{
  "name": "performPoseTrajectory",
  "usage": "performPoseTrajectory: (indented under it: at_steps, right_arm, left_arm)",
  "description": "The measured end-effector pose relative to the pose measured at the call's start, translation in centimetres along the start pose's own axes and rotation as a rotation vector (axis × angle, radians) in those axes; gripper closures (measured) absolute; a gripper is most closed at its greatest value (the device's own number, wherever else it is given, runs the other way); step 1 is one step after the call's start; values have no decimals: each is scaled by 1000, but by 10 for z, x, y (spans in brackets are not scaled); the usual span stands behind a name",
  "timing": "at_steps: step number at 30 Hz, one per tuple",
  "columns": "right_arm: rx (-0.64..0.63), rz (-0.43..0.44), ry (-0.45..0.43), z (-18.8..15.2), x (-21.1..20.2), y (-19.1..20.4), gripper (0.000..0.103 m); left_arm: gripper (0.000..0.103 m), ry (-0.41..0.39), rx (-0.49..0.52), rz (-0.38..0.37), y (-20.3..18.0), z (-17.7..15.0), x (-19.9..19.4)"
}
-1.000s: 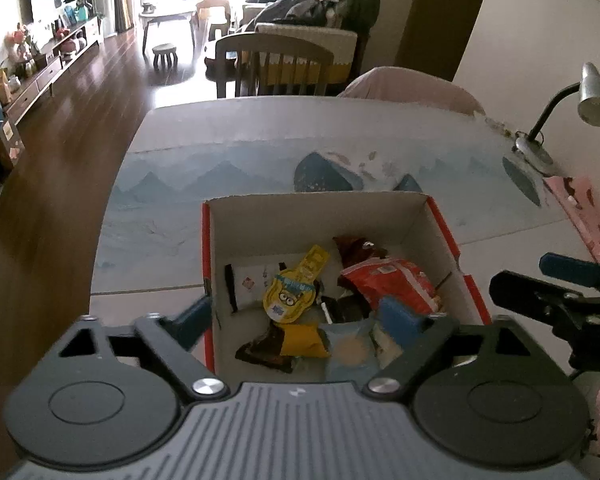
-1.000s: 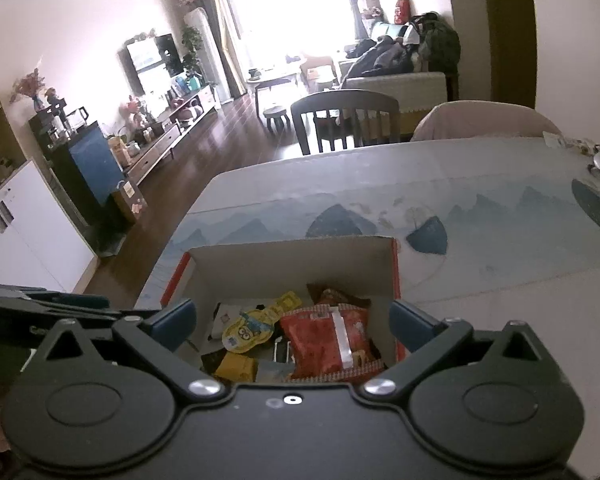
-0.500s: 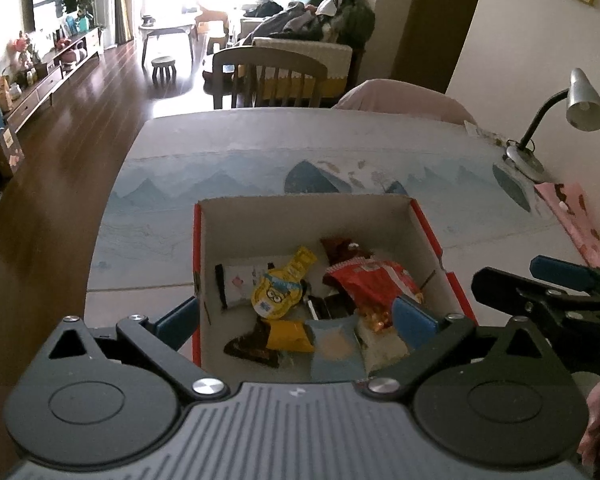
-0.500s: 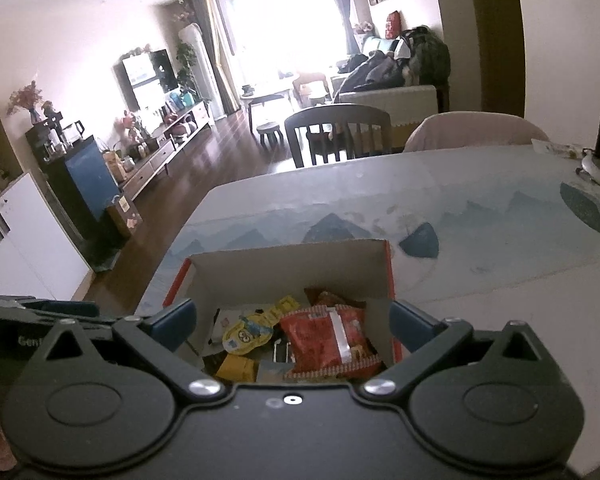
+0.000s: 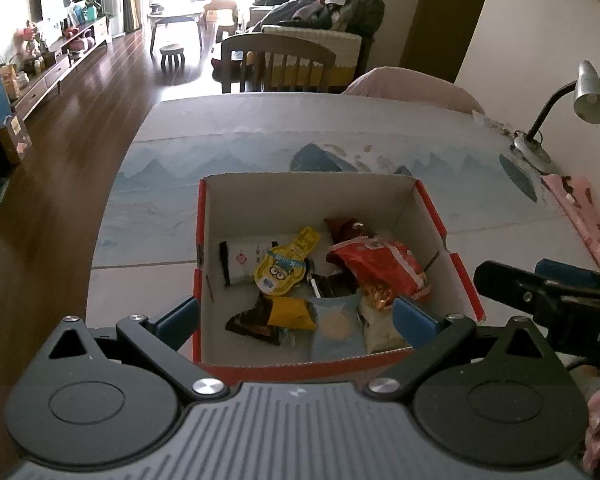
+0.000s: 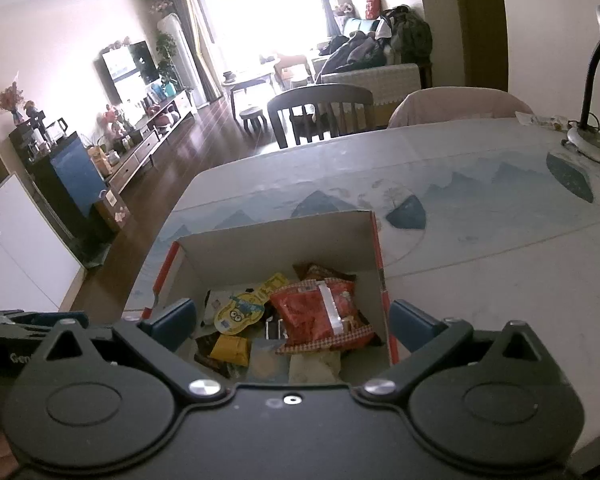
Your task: Organize snacks
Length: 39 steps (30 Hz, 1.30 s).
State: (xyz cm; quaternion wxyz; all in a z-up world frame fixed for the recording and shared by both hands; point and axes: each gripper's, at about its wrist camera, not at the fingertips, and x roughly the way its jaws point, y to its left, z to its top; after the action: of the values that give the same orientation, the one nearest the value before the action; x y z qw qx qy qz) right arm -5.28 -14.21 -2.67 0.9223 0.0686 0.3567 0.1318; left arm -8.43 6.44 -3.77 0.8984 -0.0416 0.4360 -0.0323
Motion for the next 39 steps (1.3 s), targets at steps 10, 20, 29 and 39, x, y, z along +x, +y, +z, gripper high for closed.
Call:
performPoseTrajectory:
  at_steps: [10,20,29,39]
  right_arm:
    - [-7,-8,-9,-3,-5,0,0]
    - [-12,-28,-39,-3,-10,-1,0]
    - [-6,-30,-16,-3,-7,-3,0]
    - [-33,-34,-23,-5,-10,4,0]
  left_arm:
    - [0,7,-5,7,1,-2,0]
    - [0,-37,-4,13,1,-1,-7]
    - [0,-90,-8,13,3,0,-17]
    - [0,-102,1,5,2,-2,-20]
